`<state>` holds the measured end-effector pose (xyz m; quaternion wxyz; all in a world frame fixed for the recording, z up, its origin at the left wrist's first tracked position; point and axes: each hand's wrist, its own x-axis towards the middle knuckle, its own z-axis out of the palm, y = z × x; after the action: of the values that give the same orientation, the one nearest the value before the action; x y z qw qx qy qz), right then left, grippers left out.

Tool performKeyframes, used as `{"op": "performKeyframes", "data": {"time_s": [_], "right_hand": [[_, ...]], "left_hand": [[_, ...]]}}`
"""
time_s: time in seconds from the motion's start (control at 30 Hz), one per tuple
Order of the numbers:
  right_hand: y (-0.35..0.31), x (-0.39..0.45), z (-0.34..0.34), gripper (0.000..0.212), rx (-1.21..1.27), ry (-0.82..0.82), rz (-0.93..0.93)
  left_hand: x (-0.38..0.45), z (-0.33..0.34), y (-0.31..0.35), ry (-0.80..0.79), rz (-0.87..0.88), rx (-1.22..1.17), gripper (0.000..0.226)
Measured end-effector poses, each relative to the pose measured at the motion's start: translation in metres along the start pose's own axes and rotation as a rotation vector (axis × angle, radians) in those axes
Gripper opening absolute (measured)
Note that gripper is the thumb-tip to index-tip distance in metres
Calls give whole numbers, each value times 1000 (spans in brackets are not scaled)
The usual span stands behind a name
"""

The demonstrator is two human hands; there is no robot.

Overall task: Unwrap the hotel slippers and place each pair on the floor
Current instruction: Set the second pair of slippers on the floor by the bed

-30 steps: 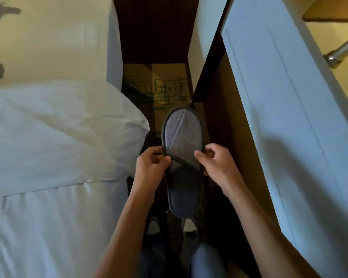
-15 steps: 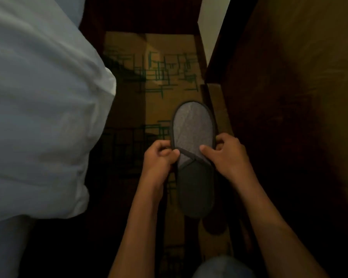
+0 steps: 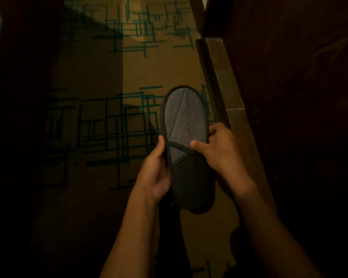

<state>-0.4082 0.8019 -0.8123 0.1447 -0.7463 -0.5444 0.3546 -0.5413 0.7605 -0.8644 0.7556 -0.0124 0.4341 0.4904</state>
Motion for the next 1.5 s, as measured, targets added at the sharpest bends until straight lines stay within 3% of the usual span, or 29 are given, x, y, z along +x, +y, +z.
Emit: {"op": "performKeyframes", "data": {"time_s": [0.27, 0.37, 0.57, 0.7, 0.83, 1.13, 1.23, 1.4, 1.5], "right_hand": [[22, 2, 13, 44, 341, -258, 77], [23, -5, 16, 47, 451, -346, 104], [29, -6, 18, 51, 659, -435, 210], [32, -6, 19, 73, 726, -434, 217], [35, -4, 20, 68, 968, -424, 211], [44, 2, 20, 49, 1078, -482, 244], [53, 2, 27, 42, 1244, -420, 310], [79, -1, 32, 38, 1344, -267, 421], [91, -12, 42, 33, 1296, -164, 541]], "left_hand": [[7, -11, -13, -195, -110, -107, 59], [7, -19, -16, -227, -145, -71, 56], [13, -22, -16, -248, -69, 45, 102], [12, -19, -13, -224, 18, 176, 60], [12, -9, -14, -206, 76, 227, 26], [13, -5, -11, -154, 68, 267, 51], [17, -2, -4, -74, 96, 299, 56], [40, -14, 31, 241, 302, 549, 46], [66, -23, 53, 353, 452, 898, 32]]}}
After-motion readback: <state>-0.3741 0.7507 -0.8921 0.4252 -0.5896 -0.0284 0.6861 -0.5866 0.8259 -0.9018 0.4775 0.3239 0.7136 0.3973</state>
